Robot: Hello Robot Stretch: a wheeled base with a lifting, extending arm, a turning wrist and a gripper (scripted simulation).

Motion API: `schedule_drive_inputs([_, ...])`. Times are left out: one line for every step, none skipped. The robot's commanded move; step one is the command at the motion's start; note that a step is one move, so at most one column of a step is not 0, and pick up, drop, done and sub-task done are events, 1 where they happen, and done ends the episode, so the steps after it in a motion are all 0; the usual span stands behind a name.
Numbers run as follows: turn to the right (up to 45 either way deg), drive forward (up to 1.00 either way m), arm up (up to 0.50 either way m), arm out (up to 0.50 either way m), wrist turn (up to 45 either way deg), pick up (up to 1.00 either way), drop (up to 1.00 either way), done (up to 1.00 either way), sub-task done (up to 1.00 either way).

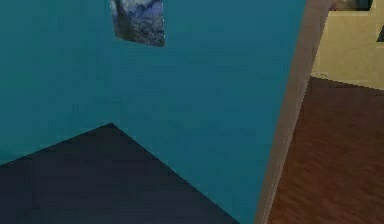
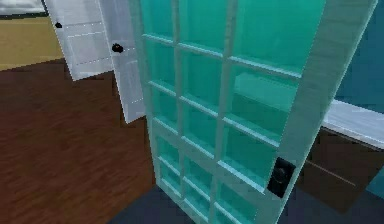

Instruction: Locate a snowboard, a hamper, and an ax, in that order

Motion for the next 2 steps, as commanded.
schedule_drive_inputs([45.0,0.0,0.0,0.0,0.0,0.0,0.0,0.0,0.0])
schedule_drive_inputs([12.0,0.0,0.0,0.0,0.0,0.0,0.0,0.0,0.0])
